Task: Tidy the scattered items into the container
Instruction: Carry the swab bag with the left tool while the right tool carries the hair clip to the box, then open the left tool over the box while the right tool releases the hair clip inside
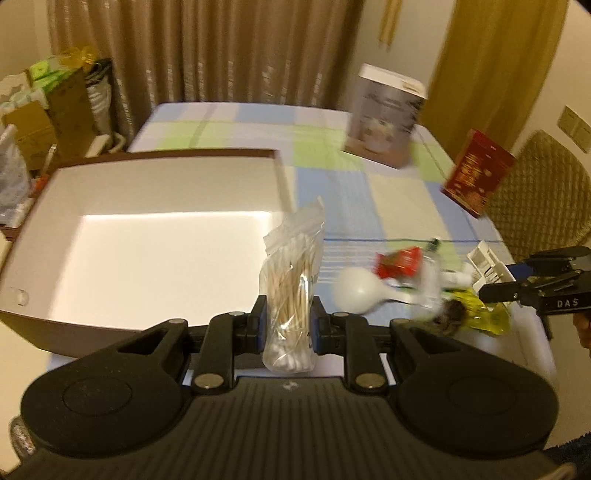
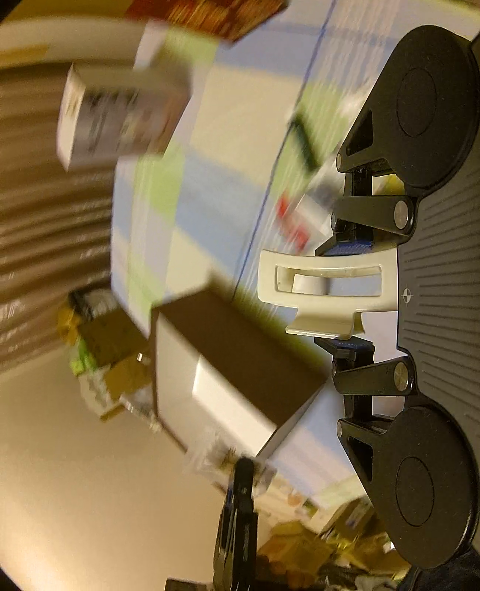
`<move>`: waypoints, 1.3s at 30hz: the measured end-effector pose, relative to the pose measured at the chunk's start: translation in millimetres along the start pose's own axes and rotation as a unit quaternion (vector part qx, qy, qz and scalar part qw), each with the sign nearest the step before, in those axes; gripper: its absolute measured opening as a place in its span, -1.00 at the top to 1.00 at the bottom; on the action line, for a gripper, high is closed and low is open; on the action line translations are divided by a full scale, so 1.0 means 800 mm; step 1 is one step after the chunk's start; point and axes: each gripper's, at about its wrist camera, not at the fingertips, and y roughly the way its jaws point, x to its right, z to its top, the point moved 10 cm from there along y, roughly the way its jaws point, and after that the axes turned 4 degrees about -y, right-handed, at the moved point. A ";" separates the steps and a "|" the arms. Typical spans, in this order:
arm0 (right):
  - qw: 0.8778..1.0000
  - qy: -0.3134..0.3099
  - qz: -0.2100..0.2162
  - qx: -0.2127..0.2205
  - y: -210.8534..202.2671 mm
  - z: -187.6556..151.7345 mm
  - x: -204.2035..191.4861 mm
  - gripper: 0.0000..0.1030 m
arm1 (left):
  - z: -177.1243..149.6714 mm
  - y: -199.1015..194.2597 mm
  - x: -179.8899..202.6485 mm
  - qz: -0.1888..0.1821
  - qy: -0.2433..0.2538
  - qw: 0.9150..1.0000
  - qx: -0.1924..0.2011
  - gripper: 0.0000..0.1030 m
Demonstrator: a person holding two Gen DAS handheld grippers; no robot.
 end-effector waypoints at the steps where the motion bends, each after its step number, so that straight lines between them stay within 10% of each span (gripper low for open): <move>1: 1.000 -0.003 0.009 0.004 0.012 0.011 -0.015 0.14 | 0.004 -0.003 -0.014 0.004 -0.001 1.000 0.003 0.65; 11: 0.998 -0.020 0.054 0.021 0.107 0.083 -0.127 0.14 | 0.026 -0.013 -0.122 0.022 -0.008 1.000 0.013 0.65; 20: 1.000 -0.026 -0.004 0.002 0.192 0.122 -0.164 0.14 | 0.044 0.012 -0.171 0.010 0.001 1.000 0.006 0.65; 39: 0.986 -0.008 -0.104 -0.130 0.365 0.131 -0.118 0.13 | 0.060 0.142 -0.225 -0.001 0.015 0.996 -0.088 0.65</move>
